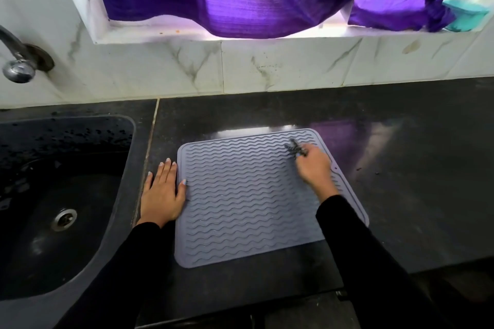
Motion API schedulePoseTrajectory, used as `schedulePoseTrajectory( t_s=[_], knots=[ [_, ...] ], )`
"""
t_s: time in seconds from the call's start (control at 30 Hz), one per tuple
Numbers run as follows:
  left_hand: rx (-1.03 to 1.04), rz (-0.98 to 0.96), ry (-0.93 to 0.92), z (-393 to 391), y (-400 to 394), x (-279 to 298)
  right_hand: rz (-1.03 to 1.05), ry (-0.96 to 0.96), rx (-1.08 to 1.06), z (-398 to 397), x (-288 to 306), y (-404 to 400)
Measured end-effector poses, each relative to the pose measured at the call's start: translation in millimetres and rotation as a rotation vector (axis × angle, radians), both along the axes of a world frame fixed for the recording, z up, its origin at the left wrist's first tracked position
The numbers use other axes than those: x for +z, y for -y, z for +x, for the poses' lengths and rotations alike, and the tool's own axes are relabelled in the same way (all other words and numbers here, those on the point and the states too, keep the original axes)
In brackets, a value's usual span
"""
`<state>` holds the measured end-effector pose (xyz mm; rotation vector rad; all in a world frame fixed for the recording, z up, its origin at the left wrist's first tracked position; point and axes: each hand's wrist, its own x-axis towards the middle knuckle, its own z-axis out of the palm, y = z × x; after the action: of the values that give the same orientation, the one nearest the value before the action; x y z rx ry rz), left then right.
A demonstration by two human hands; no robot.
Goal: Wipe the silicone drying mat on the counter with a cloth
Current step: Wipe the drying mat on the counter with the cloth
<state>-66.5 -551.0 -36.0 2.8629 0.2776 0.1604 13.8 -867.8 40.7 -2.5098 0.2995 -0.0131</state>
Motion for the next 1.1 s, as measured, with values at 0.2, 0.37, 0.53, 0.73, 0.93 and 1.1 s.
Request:
schedulePoseTrajectory(
  t_s=[0.2, 0.37, 0.53, 0.73, 0.93, 1.1],
  knots=[
    [-0.002, 0.008, 0.008, 0.7, -1.1, -3.0, -0.521, 0.042, 0.296, -1.7, -33.2, -16.2],
    [-0.003, -0.004, 0.022, 1.1, -0.4, -1.4, -0.509, -0.058, 0.325, 22.9, -0.8, -20.7],
    [0.003, 0.002, 0.032, 0.2, -0.4, -1.2, -0.366, 0.087, 0.300, 13.1, -15.1, -10.5],
    [0.004, -0.009, 0.032, 0.2, 0.8, 0.5, 0.587, -0.041, -0.125, 44.0, 4.4, 21.1],
    [0.005, -0.010, 0.029, -0.2, 0.0, -1.2, -0.035, 0.010, 0.287, 16.7, -14.5, -38.6],
    [0.003, -0.005, 0.033, 0.7, -0.5, -2.4, -0.442, 0.136, 0.392, 13.6, -30.4, -53.6]
  ],
)
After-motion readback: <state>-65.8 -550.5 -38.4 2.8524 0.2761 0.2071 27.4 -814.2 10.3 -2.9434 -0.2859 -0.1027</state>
